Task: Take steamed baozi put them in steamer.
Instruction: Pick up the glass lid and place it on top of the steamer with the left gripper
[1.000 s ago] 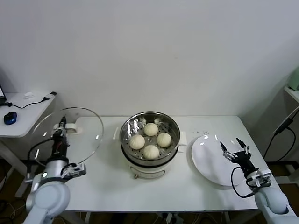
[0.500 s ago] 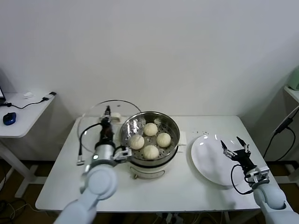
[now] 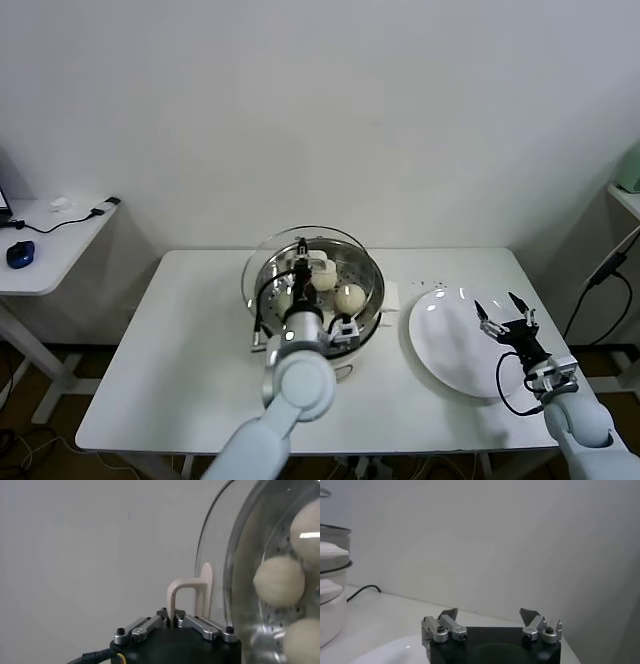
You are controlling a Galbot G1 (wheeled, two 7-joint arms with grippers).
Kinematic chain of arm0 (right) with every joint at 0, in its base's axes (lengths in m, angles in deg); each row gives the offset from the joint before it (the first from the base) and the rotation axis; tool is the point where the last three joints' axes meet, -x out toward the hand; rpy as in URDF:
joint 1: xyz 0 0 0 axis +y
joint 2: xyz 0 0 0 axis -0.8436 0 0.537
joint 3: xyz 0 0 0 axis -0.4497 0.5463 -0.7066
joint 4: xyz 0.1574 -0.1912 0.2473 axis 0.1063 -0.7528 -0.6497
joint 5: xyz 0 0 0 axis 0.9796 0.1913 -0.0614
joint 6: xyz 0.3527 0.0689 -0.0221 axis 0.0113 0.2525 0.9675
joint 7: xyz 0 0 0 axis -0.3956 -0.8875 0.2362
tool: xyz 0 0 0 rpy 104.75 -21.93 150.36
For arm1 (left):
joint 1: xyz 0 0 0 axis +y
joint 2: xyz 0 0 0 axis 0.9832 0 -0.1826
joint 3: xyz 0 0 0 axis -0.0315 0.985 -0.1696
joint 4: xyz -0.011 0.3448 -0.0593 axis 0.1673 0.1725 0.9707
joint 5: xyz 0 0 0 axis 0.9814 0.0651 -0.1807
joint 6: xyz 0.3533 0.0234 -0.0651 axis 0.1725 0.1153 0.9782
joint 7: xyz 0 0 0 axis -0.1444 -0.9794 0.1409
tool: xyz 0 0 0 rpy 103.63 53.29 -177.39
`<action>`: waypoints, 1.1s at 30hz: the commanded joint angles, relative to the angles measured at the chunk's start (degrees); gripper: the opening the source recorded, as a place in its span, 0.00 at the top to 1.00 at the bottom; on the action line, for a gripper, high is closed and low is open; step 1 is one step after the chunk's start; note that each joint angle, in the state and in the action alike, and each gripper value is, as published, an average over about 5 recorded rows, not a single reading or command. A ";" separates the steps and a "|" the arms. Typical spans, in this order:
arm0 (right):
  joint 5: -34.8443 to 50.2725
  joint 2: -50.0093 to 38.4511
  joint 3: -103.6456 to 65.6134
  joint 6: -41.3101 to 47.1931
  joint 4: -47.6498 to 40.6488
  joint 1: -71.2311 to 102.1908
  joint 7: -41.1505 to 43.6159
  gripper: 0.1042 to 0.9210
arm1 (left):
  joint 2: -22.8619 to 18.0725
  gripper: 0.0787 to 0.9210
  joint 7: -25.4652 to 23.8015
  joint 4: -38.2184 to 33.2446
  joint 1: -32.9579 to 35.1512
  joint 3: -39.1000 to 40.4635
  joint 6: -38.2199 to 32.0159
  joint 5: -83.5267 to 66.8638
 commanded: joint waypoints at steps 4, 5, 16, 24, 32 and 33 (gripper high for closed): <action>-0.53 0.03 -0.84 -0.25 -0.49 0.05 0.20 0.12 | -7.42 0.92 0.88 8.74 -1.82 1.74 2.78 2.25; -0.53 0.00 -0.94 -0.26 -0.53 0.06 0.22 0.12 | -7.31 0.92 0.88 8.89 -1.73 1.64 2.78 2.21; -0.81 0.27 -1.13 -0.44 -1.00 -0.20 0.46 0.12 | -6.38 0.92 1.07 9.79 -1.10 0.67 2.79 1.83; -0.94 0.39 -1.19 -0.54 -1.12 -0.33 0.59 0.12 | -5.81 0.92 2.10 9.92 -0.49 0.31 2.79 1.46; -1.07 0.41 -1.35 -0.59 -1.03 -0.17 0.74 0.12 | -6.02 0.92 3.78 10.60 -0.72 -0.16 2.79 0.86; -1.09 0.43 -1.38 -0.60 -1.01 -0.15 0.77 0.12 | -6.01 0.92 4.04 10.75 -0.80 -0.16 2.79 0.81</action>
